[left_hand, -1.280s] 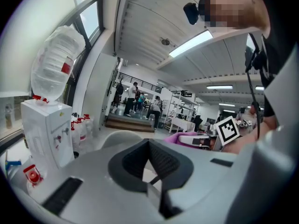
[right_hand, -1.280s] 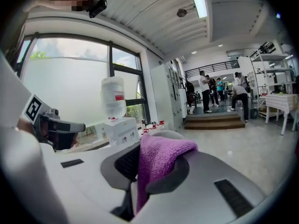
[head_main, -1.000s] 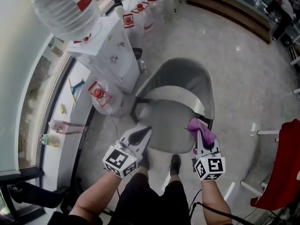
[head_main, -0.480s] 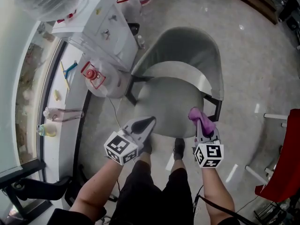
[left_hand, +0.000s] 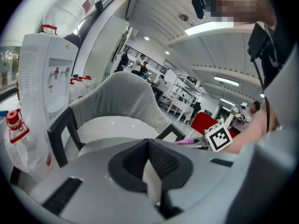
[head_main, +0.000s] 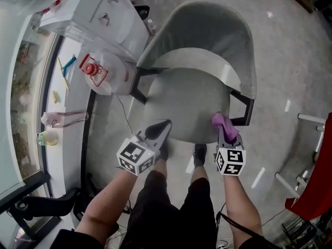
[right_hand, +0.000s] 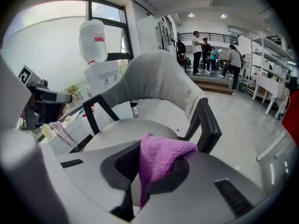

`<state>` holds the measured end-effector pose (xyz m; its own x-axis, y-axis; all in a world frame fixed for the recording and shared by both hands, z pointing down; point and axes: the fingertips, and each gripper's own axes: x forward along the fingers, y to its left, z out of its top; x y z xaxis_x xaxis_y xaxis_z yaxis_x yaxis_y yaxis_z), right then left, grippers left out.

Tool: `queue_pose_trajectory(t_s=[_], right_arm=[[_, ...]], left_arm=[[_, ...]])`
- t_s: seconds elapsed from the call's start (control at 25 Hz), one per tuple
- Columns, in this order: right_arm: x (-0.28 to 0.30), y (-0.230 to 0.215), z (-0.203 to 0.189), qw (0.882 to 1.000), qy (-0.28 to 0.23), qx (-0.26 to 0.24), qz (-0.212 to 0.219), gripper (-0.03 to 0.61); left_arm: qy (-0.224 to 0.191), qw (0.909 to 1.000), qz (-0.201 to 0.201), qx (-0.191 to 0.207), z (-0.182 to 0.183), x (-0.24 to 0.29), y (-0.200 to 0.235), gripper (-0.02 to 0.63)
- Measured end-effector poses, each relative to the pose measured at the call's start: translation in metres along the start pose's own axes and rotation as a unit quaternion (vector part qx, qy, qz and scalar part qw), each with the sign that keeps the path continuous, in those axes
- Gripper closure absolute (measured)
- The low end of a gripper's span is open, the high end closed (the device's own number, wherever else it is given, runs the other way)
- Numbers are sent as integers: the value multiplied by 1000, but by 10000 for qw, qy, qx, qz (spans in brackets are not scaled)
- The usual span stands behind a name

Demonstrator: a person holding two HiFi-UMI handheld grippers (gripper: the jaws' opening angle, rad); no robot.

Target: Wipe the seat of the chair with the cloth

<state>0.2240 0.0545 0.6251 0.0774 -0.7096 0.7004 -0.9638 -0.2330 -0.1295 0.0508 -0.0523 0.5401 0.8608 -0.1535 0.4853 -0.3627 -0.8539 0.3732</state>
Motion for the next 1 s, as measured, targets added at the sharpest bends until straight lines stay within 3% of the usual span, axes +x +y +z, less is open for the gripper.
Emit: queue_pose_trajectory(t_s=[0.64, 1.0], right_arm=[[50, -24, -103, 9947, 1007, -73, -188, 553], [58, -15, -139, 9900, 1397, -160, -124, 553]], left_arm=[[350, 9989, -94, -286, -60, 33, 15, 611], [437, 9985, -82, -324, -70, 37, 22, 611]])
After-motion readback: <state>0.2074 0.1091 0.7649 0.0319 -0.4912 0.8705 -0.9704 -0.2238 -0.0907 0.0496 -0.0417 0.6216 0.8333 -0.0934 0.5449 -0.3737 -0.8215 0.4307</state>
